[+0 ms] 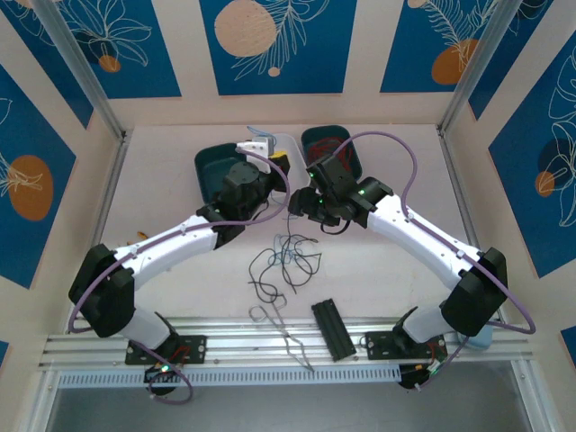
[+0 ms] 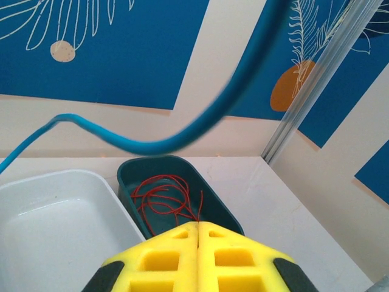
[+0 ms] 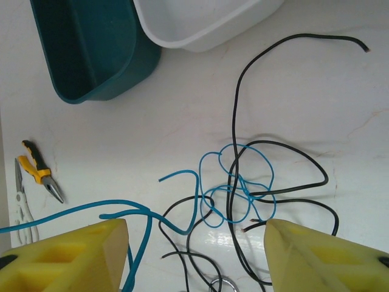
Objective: Untangle the cables
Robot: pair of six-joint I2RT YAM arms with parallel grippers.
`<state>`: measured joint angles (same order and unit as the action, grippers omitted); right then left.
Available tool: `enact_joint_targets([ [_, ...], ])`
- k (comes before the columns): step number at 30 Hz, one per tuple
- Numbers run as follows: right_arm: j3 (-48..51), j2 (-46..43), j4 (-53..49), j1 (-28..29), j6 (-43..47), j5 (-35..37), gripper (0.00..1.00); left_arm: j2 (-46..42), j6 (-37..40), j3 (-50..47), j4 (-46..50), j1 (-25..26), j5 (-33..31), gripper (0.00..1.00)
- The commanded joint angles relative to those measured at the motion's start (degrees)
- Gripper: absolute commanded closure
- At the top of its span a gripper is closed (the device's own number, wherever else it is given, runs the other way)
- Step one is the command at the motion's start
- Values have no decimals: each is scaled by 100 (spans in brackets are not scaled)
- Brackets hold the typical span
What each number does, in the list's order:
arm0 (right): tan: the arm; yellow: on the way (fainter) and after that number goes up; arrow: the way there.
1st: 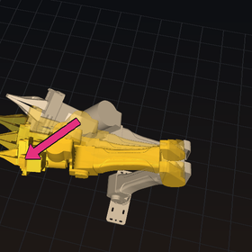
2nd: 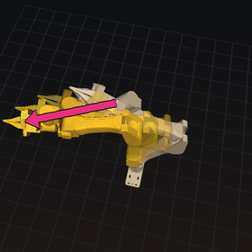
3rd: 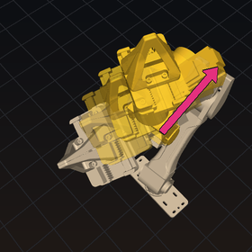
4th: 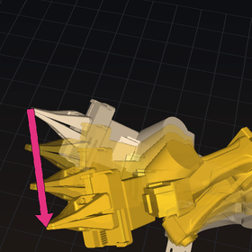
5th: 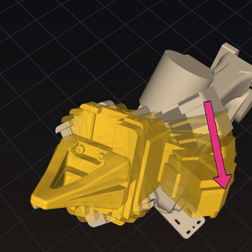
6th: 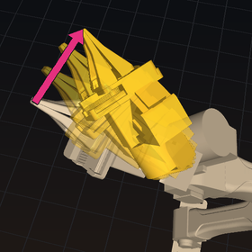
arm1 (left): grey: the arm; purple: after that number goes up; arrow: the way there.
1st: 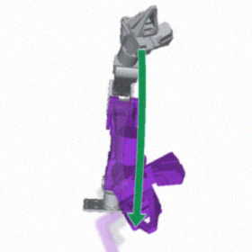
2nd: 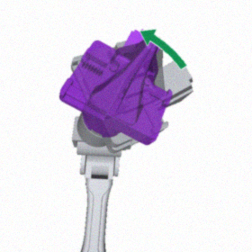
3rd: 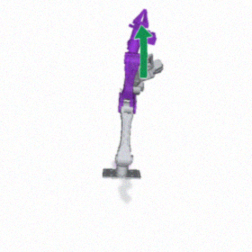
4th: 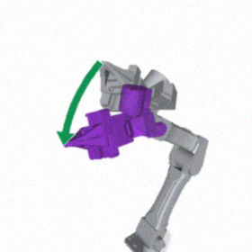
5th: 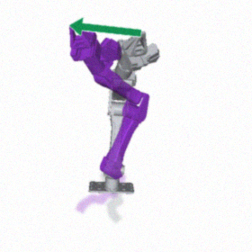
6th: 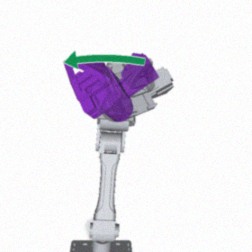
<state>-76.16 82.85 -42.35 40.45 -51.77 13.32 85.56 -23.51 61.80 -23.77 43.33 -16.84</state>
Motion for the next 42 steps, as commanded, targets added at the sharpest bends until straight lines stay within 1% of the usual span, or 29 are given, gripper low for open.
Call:
enact_joint_targets([
  [1,-47,89,-106,22,-76,196,41,-74,74,-68,-249,-51,-100,100],
  [3,-106,150,-207,40,-88,274,42,-78,52,-86,-260,-50,-125,100],
  [5,-150,200,-310,71,-81,392,46,-92,24,-122,-302,-46,-169,100],
  [10,-356,375,-759,188,-73,853,48,-110,13,-164,-356,-48,-280,100],
  [15,-389,467,-880,236,-96,1228,54,-143,-26,-233,-406,-42,-309,100],
  [17,-434,521,-956,231,-88,1354,55,-179,-27,-278,-412,-44,-376,100],
  [24,-396,634,-1012,111,-55,1580,55,-366,10,-453,-477,-39,-572,100],
  [31,-162,580,-1107,-221,-26,1828,55,-691,195,-689,-530,-44,-958,100],
  [38,114,371,-965,-616,-4,1798,48,-991,321,-921,-536,-53,-1331,100],
  [42,291,175,-850,-894,40,1718,47,-1110,399,-1035,-517,-51,-1524,100],
])
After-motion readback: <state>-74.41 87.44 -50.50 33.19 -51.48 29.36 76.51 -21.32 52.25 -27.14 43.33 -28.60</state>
